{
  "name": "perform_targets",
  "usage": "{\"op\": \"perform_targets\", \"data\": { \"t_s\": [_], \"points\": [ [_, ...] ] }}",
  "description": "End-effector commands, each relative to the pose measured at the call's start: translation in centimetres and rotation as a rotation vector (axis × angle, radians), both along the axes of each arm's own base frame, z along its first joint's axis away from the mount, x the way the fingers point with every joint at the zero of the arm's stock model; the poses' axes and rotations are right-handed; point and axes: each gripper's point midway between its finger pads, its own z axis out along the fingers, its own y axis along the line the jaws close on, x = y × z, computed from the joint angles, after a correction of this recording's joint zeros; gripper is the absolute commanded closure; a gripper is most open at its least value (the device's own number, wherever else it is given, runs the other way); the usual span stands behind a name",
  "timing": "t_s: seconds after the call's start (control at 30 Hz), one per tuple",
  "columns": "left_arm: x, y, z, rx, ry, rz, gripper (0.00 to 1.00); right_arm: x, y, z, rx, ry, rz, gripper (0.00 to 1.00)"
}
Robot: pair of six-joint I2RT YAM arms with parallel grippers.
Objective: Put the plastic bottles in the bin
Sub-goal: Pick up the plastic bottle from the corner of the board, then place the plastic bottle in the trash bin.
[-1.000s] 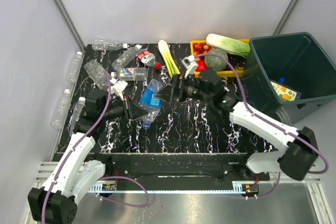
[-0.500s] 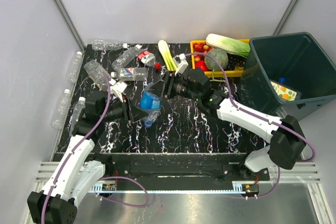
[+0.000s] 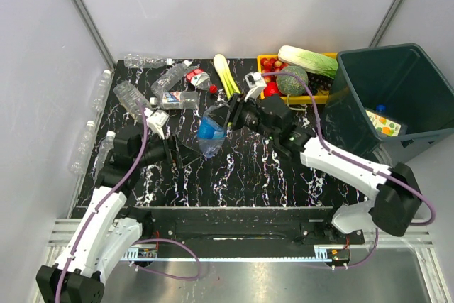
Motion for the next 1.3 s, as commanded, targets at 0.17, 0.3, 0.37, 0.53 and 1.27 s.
{"op": "perform_targets", "data": {
  "t_s": [0.17, 0.3, 0.37, 0.53, 1.27],
  "points": [
    [1.0, 0.7, 1.1, 0.024, -0.065, 0.065, 0.18, 1.9, -10.6, 11.6, -0.097, -0.401, -0.431, 0.66],
    [1.3, 1.0, 0.8, 0.038, -0.053, 0.088, 0.18, 2.0, -15.0, 15.9, -0.185, -0.561, -0.593, 0.66],
    [1.3, 1.0, 0.8, 0.038, -0.053, 0.086, 0.18, 2.1, -17.2, 18.2, -0.23, -0.625, -0.687, 0.66],
    [1.4, 1.2, 0.9, 0.04, -0.057, 0.097, 0.18, 2.3, -22.3, 23.4, -0.418, -0.781, -0.913, 0.63],
    [1.7, 1.6, 0.6, 0.065, -0.049, 0.126, 0.18, 4.2, -39.4, 19.1, -0.901, -0.569, -1.384, 0.51]
  ]
}}
